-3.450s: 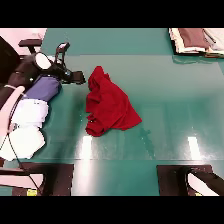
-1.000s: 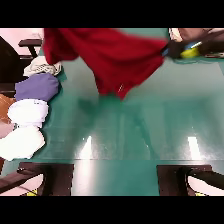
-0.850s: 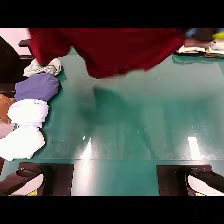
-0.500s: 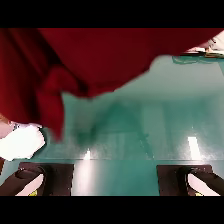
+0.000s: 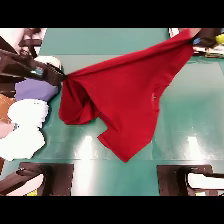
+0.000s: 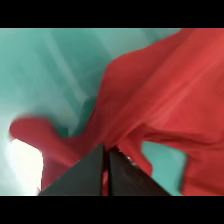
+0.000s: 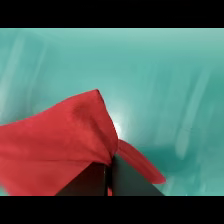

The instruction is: Fold the shirts.

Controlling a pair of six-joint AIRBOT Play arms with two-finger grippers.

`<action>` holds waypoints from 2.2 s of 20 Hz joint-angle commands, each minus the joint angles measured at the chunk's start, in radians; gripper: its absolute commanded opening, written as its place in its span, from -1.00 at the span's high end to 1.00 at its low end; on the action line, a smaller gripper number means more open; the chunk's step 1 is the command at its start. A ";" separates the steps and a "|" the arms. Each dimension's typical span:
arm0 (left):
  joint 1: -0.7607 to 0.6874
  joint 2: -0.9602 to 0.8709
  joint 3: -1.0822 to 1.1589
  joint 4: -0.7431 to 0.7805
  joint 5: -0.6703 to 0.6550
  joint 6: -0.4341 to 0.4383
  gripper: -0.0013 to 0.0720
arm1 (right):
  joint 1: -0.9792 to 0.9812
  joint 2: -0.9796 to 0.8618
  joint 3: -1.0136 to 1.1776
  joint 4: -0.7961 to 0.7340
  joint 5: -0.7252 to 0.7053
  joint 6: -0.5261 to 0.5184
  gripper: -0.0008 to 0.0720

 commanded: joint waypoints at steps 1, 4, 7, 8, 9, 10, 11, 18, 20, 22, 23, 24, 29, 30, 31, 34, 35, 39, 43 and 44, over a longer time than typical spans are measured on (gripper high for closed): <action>0.001 -0.120 -0.084 0.031 0.188 0.010 0.90 | 0.008 -0.161 0.000 0.000 0.002 0.002 0.94; 0.001 -0.194 -0.083 0.034 0.362 0.008 0.89 | 0.001 -0.239 0.000 0.002 -0.067 0.002 0.93; 0.002 -0.204 -0.060 0.039 0.443 -0.063 -0.30 | -0.023 -0.265 0.001 0.021 -0.117 0.002 -0.07; 0.002 -0.201 -0.033 0.052 0.415 -0.080 -0.30 | -0.034 -0.264 0.000 0.055 -0.117 0.000 -0.16; 0.005 -0.194 0.005 0.064 0.352 -0.083 -0.31 | -0.047 -0.258 0.000 0.087 -0.100 -0.016 -0.16; 0.012 -0.187 0.037 0.055 0.273 -0.110 -0.30 | -0.059 -0.245 0.000 0.098 -0.060 -0.035 -0.16; 0.017 -0.166 0.044 0.052 0.196 -0.138 -0.30 | -0.060 -0.229 0.000 0.095 -0.014 -0.055 -0.16; 0.030 -0.010 -0.263 0.217 0.108 -0.299 -0.31 | -0.060 -0.115 -0.001 0.090 0.187 -0.094 -0.16; 0.077 0.001 -0.384 0.107 0.125 -0.294 -0.31 | -0.059 -0.080 -0.023 0.090 0.183 -0.094 -0.16; 0.151 0.000 -0.488 -0.026 0.147 -0.269 -0.31 | -0.060 -0.019 -0.127 0.089 0.159 -0.094 -0.16; 0.192 0.000 -0.534 -0.102 0.160 -0.238 -0.31 | -0.061 0.014 -0.192 0.087 0.142 -0.095 -0.16; 0.225 0.000 -0.573 -0.161 0.166 -0.214 -0.31 | -0.062 0.051 -0.265 0.090 0.112 -0.095 -0.16; 0.262 -0.002 -0.745 -0.289 0.233 -0.169 -0.74 | -0.062 0.179 -0.502 0.090 -0.015 -0.095 -0.16; 0.262 -0.002 -0.767 -0.329 0.261 -0.143 -0.74 | -0.062 0.192 -0.524 0.090 -0.024 -0.095 -0.16; 0.262 -0.002 -0.780 -0.358 0.283 -0.131 -0.74 | -0.062 0.203 -0.544 0.090 -0.032 -0.095 -0.16; 0.262 -0.002 -0.785 -0.389 0.324 -0.122 -0.74 | -0.062 0.218 -0.569 0.090 -0.040 -0.094 -0.16; 0.262 -0.002 -0.785 -0.389 0.332 -0.122 -0.74 | -0.062 0.219 -0.569 0.091 -0.040 -0.094 -0.16; 0.163 -0.008 -0.785 -0.384 0.404 -0.126 -0.71 | -0.054 0.219 -0.569 0.090 -0.040 -0.088 -0.16; 0.062 -0.082 -0.784 -0.401 0.443 -0.161 -0.71 | -0.029 0.219 -0.569 0.090 -0.039 -0.083 -0.16; 0.056 -0.097 -0.780 -0.408 0.440 -0.162 -0.61 | -0.029 0.219 -0.569 0.089 -0.040 -0.082 -0.16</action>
